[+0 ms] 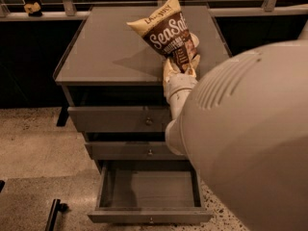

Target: Pick brown chip bag from bottom drawer and place on counter

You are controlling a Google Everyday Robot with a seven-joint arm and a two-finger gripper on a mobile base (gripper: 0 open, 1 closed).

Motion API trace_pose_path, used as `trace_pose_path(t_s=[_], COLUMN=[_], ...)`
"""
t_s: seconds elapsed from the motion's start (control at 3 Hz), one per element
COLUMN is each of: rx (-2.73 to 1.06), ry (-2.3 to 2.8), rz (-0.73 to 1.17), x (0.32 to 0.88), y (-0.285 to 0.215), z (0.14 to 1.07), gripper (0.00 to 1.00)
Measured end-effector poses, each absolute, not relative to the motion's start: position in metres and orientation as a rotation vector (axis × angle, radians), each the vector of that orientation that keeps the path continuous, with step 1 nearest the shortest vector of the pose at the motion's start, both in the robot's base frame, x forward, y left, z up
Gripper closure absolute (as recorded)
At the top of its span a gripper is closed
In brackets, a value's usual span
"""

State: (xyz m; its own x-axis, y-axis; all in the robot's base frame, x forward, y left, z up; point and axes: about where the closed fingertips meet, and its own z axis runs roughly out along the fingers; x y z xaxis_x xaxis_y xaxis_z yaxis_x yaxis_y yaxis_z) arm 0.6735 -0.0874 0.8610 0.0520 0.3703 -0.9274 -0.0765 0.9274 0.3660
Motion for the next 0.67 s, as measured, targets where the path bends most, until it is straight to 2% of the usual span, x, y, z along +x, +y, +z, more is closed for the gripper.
trace_pose_path(t_s=[0.67], rx=[0.25], ry=[1.497], rz=[0.349], x=[0.6713], y=[-0.0858], z=[0.8591], gripper=[1.0])
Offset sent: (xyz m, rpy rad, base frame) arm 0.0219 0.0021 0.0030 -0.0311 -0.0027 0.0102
